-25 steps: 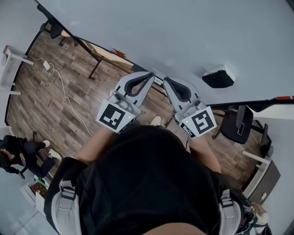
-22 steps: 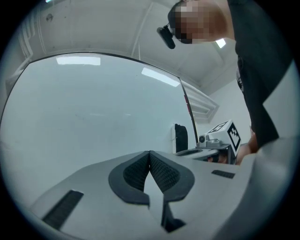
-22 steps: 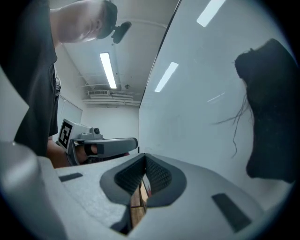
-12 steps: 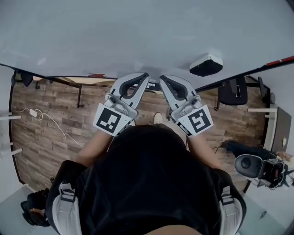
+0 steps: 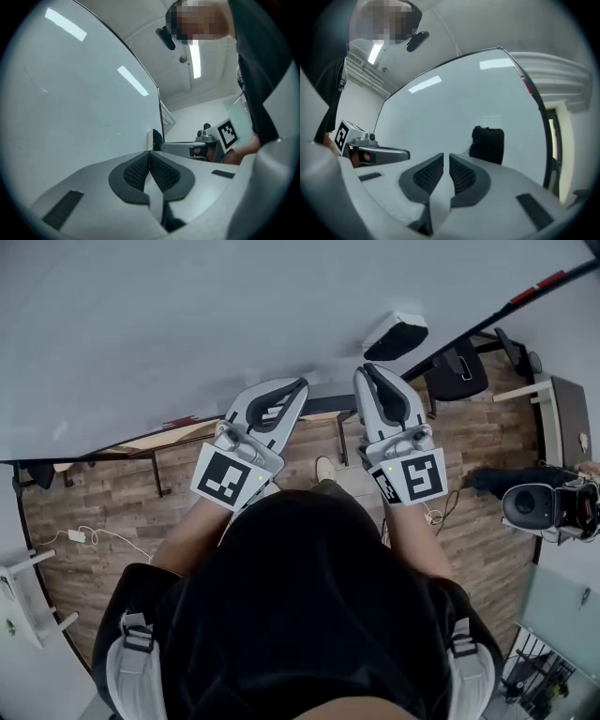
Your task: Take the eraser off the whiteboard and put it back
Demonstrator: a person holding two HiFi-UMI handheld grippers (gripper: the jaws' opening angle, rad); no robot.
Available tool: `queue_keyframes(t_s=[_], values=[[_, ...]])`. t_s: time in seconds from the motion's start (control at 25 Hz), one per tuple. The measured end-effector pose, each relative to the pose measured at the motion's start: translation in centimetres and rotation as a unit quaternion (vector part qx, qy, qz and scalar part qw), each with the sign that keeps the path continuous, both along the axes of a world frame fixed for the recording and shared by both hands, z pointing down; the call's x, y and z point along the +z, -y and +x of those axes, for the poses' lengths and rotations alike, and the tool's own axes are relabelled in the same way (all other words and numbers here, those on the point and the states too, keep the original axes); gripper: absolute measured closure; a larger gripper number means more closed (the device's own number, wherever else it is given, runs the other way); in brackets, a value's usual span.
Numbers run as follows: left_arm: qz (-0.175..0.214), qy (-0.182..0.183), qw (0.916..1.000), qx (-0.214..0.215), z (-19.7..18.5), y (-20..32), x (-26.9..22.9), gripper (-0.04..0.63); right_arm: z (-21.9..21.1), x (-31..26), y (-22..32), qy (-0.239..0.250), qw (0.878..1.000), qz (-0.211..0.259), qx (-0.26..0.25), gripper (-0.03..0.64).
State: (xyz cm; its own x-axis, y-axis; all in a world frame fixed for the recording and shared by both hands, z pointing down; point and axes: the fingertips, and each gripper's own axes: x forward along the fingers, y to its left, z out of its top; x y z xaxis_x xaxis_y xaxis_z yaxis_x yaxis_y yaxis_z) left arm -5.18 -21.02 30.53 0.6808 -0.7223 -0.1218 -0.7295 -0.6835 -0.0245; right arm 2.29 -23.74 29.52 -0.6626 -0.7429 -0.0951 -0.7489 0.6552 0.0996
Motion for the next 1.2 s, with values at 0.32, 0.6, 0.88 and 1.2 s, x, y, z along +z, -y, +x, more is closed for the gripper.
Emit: queue_keyframes(t_s=[0.32,0.6,0.88,1.2], values=[[0.008,-0.007,0.999,0.043,1.3,0.3,-0.6,0.6,3.3,-1.3,0.8,0.017,0.994,0.013,0.111,0.513],[0.012,-0.009,0.9982,0.059,1.9,0.6,-0.6,0.601,5.3,-0.9,2.4,0.038,0.986,-0.009,0.164,0.337],[0.006,-0.012,0.9981,0.061,1.6,0.5,-0.7,0.601,5.3,-0.3,3.9,0.064,0.98,-0.032,0.184,0.327],[-0.002,-0.012,0.9983,0.057,0.8,1.1,-0.5,0.6,5.0,0.4,5.8,0.079,0.974,-0.055,0.206,0.328]])
